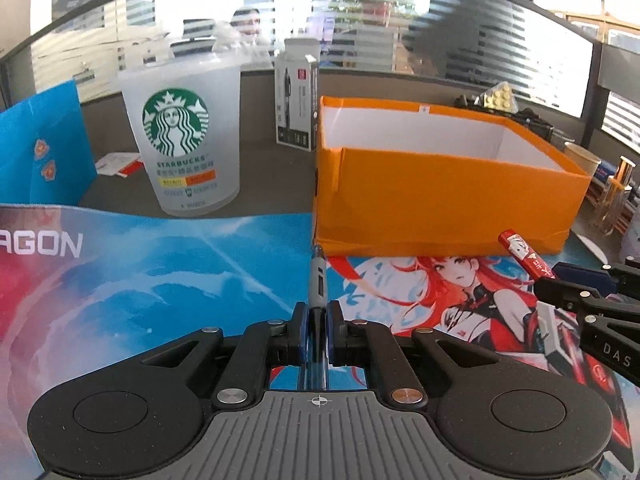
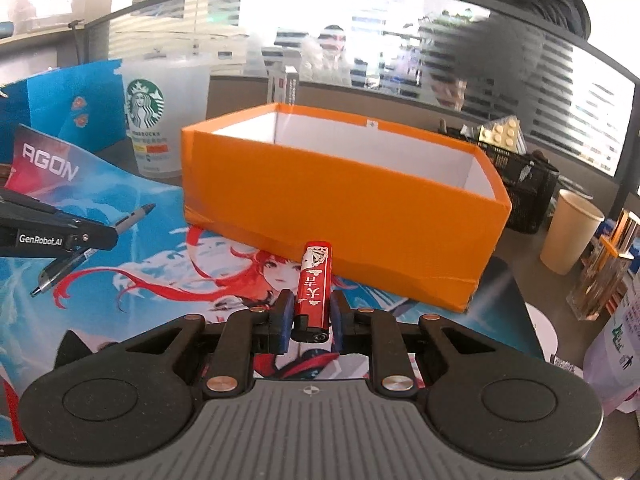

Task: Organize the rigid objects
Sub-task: 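Carry the black pen with the left tool while the right tool carries the red tube to the box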

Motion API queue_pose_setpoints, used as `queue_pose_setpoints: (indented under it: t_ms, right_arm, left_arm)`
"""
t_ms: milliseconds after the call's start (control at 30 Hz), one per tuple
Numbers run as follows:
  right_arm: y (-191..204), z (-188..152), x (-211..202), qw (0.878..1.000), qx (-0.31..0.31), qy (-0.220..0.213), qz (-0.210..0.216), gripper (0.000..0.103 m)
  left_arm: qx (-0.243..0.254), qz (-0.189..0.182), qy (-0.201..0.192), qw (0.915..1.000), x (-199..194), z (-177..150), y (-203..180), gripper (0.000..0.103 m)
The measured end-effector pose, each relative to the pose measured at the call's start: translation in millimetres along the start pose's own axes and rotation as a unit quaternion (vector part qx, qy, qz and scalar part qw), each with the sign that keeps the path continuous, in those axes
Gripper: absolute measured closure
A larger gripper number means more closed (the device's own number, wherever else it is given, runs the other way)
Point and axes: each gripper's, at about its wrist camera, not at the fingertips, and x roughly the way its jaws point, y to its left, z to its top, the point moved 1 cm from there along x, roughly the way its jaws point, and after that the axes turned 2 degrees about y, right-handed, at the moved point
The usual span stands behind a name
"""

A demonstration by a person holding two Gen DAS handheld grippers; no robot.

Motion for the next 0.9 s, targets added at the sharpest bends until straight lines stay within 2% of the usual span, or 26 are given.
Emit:
queue_pose_setpoints:
  t_ms: [267, 467, 700, 900]
  right_arm:
    - [7, 12, -15, 1.000, -0.007, -0.022, -0.005, 0.085]
    - [3, 29, -23, 0.999, -0.008, -0.044, -0.009, 0.085]
    - [-16, 67, -19, 0.997, 0.001, -0.073, -0.011, 0.085]
    - [-40, 99, -1, 0.996, 0.014, -0.084, -0.017, 0.085]
  left_arm:
    - [0.009, -0.003, -0.020, 0.9998, -15, 9, -4, 0.096]
    - [0.016, -0.012, -0.045, 0.9988, -23, 31, -12, 0.096]
    - [0.028, -0.026, -0.087, 0.9955, -24, 82, -32, 0.096]
    - [0.029, -0.039, -0.097, 0.9941, -3, 126, -48, 0.096]
